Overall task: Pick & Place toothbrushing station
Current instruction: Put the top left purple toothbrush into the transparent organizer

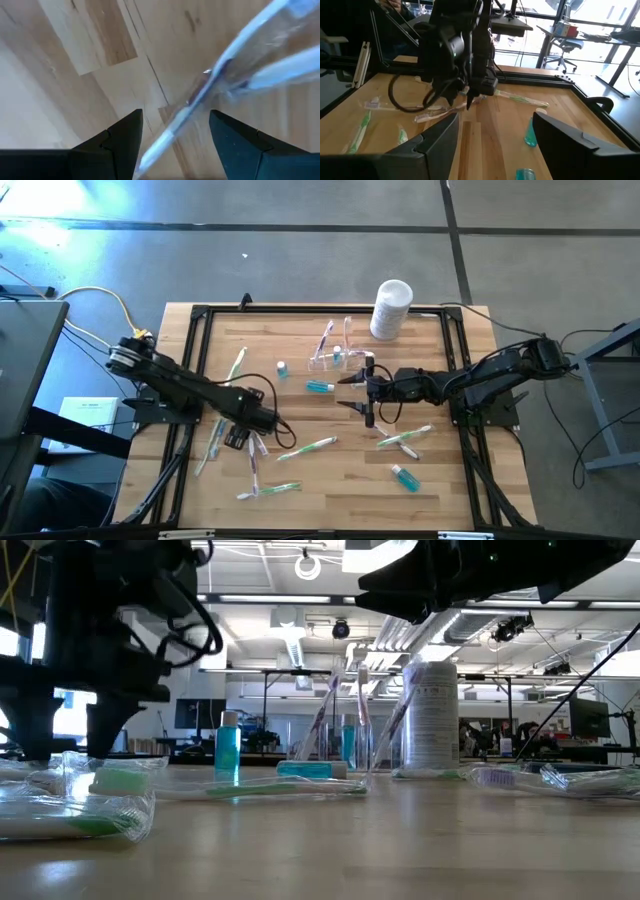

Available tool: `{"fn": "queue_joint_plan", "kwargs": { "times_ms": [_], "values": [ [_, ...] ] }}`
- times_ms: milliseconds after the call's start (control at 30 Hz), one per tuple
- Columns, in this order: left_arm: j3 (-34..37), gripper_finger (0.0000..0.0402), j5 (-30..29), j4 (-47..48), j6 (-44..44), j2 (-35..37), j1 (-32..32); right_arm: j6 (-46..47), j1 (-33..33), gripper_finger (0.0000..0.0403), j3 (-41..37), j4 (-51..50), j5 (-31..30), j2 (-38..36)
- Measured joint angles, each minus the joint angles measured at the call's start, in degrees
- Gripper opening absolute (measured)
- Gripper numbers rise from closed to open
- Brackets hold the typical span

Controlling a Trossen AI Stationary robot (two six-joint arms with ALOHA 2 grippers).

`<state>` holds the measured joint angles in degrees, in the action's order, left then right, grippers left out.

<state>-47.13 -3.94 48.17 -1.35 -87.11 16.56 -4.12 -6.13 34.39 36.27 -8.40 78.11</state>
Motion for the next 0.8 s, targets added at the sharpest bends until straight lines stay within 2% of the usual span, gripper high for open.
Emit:
{"fn": "queue_joint_plan", "kwargs": {
  "times_ms": [167,300,433,667,800],
  "values": [
    [-0.3,0.0221,0.3,0.6,-1.0,-5.0,0.0,0.0,0.0,0.0247,0.0,0.0,0.0,0.0],
    [-0.3,0.0203,0.4,0.8,-2.1,-7.0,0.0,0.0,0.0,0.0247,0.0,-0.1,0.0,0.0],
    [-0.2,0.0153,0.5,0.7,-2.1,-7.1,0.0,0.0,0.0,0.0247,0.0,-0.1,0.0,0.0],
    [-0.2,0.0018,1.0,0.6,-4.4,-7.2,0.0,0.0,0.0,0.0247,0.0,-0.1,0.0,0.0],
    [-0.1,0.0021,1.1,0.4,-4.7,-6.7,0.0,0.0,0.0,0.0247,0.0,-0.1,0.0,0.1]
  ]
}}
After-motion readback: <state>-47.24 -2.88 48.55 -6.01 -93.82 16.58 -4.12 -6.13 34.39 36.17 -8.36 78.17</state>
